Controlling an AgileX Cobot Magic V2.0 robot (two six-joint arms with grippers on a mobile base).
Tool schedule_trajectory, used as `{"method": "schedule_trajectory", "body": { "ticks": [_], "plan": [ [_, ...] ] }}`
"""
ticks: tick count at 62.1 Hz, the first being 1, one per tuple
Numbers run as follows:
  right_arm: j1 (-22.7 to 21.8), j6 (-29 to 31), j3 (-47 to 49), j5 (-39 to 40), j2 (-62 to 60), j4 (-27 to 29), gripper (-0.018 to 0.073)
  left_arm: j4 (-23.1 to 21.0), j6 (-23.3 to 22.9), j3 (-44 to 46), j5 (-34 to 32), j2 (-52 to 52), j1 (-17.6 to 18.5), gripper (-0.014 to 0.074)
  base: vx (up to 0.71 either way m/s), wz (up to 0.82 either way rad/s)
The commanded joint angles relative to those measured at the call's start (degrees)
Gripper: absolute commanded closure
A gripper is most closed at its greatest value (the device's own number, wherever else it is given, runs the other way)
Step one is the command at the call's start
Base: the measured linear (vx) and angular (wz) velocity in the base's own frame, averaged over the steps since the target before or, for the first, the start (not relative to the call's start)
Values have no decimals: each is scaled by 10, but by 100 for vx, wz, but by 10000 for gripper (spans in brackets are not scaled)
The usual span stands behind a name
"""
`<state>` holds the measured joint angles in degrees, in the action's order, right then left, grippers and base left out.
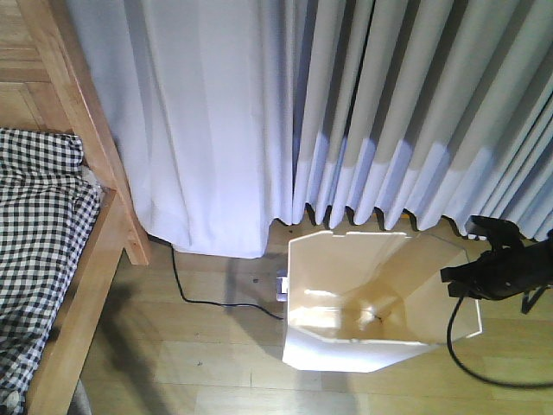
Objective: Move trash bin to bedside with robot
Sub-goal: 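Lower the bin onto the floor next to the bed frame with the right gripper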
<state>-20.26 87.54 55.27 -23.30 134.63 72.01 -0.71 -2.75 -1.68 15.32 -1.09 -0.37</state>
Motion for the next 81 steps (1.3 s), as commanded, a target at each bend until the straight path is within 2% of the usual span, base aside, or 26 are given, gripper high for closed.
{"method": "schedule_trajectory", "body": {
  "ticks": [1,25,34,45,63,81],
  "plan": [
    [-1,-17,46,-92,2,32,565,-2,-5,-17,-42,-6,2,602,0,0],
    [6,-40,188,-109,156,31,565,-2,-5,-17,-42,-6,2,602,0,0],
    [29,-48,240,-111,204,33,565,-2,-5,-17,-42,-6,2,602,0,0],
    [58,-87,318,-111,268,33,565,-2,-5,-17,-42,-6,2,602,0,0],
    [85,-123,442,-111,352,32,565,-2,-5,-17,-42,-6,2,602,0,0],
    [117,-158,537,-81,418,-2,565,-2,-5,-17,-42,-6,2,602,0,0]
  ]
}}
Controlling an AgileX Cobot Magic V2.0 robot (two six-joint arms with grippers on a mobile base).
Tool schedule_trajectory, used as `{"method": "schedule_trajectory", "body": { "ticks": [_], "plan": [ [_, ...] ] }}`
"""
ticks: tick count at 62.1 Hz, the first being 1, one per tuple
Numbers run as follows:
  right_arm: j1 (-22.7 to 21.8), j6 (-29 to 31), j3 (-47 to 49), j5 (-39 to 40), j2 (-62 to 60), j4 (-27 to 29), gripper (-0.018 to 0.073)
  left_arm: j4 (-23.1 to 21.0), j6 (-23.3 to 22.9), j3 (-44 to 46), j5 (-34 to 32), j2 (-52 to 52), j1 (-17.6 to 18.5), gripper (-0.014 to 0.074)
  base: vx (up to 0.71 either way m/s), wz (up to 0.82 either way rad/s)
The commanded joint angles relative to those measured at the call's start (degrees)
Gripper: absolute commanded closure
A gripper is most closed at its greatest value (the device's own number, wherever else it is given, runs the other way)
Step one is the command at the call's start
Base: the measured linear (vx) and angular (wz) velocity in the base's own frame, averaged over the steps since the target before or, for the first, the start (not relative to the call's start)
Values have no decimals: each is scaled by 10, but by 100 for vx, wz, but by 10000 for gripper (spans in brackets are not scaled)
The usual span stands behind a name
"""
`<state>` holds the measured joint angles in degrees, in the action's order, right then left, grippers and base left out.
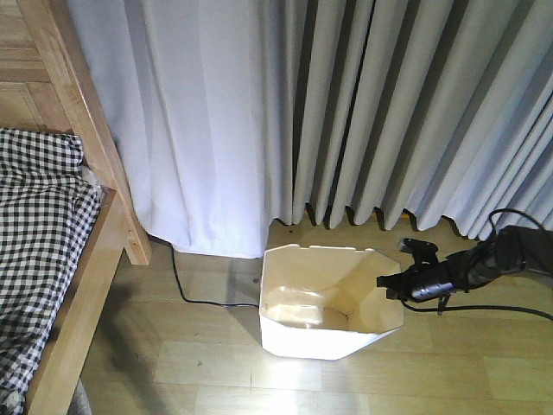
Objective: Move trash bin to bedside with robot
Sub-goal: 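Lower the bin onto the floor next to the bed frame with the right gripper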
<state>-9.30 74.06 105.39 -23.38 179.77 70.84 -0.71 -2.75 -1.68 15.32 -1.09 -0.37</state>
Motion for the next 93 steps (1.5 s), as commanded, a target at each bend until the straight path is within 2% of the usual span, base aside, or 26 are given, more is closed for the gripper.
{"method": "schedule_trajectory", "body": {
  "ticks": [1,23,35,53,60,93],
  "plan": [
    [9,-26,41,-80,-30,7,564,-2,-5,-17,-42,-6,2,602,0,0],
    [15,-161,121,-102,23,-87,539,-2,-5,-17,-42,-6,2,602,0,0],
    [15,-163,121,-106,23,-94,466,-2,-5,-17,-42,-6,2,602,0,0],
    [14,-163,121,-108,23,-94,240,-2,-5,-17,-42,-6,2,602,0,0],
    [14,-163,121,-108,23,-98,190,-2,-5,-17,-42,-6,2,602,0,0],
    [10,-158,121,-83,-4,-113,183,-2,-5,-17,-42,-6,2,602,0,0]
  ]
}}
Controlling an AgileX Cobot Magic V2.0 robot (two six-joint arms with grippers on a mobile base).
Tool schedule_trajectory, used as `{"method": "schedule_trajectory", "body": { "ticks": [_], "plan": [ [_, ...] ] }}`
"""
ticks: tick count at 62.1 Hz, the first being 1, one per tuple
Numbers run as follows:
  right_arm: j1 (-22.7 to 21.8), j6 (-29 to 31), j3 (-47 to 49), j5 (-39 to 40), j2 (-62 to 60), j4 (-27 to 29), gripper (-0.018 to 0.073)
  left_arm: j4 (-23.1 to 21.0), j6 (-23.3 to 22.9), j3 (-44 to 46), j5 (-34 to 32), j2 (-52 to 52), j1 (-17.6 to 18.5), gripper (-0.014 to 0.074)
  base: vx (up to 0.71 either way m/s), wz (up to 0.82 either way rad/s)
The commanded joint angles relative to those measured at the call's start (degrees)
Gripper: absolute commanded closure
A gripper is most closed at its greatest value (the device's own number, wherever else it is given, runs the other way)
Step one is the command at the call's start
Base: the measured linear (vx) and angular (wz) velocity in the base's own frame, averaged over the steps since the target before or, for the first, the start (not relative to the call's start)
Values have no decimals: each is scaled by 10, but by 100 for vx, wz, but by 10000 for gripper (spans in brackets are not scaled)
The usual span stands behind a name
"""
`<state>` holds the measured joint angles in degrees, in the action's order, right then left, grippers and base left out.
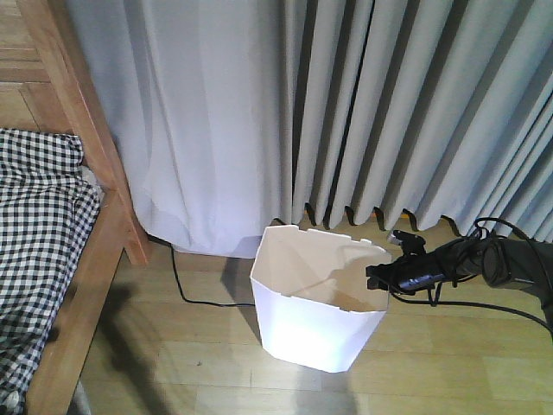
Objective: Move trash bin to bedside with robot
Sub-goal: 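Lower the bin onto the floor next to the bed frame with the right gripper, then open the right gripper and lift it away from the bin rim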
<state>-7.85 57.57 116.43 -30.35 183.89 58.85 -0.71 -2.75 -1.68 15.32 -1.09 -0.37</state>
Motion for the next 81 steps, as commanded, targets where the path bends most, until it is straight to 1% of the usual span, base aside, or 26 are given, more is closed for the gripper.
{"method": "schedule_trajectory", "body": {
  "ticks": [1,14,25,36,44,57,67,74,81],
  "plan": [
    [-6,7,10,-16,-45,8,183,-2,-5,-17,-42,-6,2,602,0,0],
    [-32,6,-10,-63,-46,7,212,-2,-5,-17,-42,-6,2,602,0,0],
    [-53,13,-61,-71,-68,-4,270,-2,-5,-17,-42,-6,2,602,0,0],
    [-62,60,-128,-65,-121,-39,298,-2,-5,-17,-42,-6,2,602,0,0],
    [-63,60,-189,-34,-174,-86,298,-2,-5,-17,-42,-6,2,602,0,0],
    [-63,51,-329,57,-308,-162,302,-2,-5,-17,-42,-6,2,602,0,0],
    [-63,49,-433,130,-448,-187,302,-2,-5,-17,-42,-6,2,602,0,0],
    [-61,49,-478,141,-563,-191,302,-2,-5,-17,-42,-6,2,602,0,0],
    [-61,24,-505,131,-686,-198,302,-2,-5,-17,-42,-6,2,602,0,0]
  ]
}}
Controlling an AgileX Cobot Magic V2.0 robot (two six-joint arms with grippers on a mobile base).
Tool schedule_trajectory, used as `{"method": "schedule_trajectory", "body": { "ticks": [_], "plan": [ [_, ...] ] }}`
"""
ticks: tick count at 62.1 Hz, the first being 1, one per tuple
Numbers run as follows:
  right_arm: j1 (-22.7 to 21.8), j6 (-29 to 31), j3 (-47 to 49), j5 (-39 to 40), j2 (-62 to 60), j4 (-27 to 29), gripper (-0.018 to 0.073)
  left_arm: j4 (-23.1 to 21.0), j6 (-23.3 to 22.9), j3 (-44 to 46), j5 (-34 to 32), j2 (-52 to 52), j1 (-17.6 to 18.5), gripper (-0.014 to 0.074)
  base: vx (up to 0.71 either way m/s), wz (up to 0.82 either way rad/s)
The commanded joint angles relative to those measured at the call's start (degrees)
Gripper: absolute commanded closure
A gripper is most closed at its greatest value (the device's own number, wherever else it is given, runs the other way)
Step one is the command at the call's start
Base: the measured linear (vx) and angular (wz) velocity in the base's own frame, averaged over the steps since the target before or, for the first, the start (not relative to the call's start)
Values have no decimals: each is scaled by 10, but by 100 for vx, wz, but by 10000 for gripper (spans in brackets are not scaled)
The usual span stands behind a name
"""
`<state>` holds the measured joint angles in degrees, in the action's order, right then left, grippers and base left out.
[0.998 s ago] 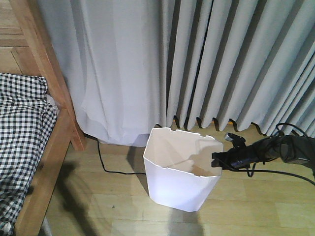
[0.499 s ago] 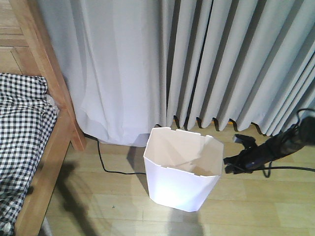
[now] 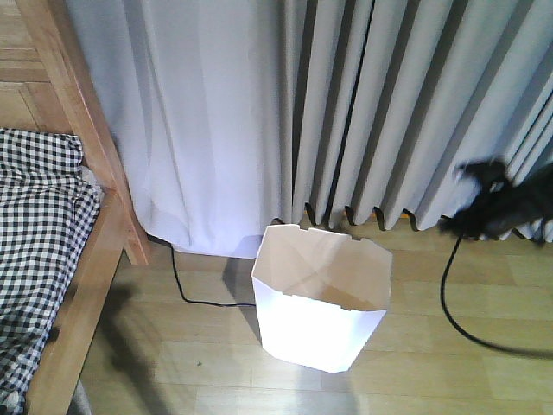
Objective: Move trash bin to bedside with robot
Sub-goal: 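Open the right gripper and lift it away from the bin rim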
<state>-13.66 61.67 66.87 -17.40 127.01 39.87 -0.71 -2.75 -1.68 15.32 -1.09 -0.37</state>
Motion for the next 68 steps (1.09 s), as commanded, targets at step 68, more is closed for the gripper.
{"method": "schedule_trajectory", "body": {
  "ticks": [68],
  "plan": [
    [108,-345,-259,80,-919,-248,333,-2,-5,-17,-42,-6,2,602,0,0]
  ]
}}
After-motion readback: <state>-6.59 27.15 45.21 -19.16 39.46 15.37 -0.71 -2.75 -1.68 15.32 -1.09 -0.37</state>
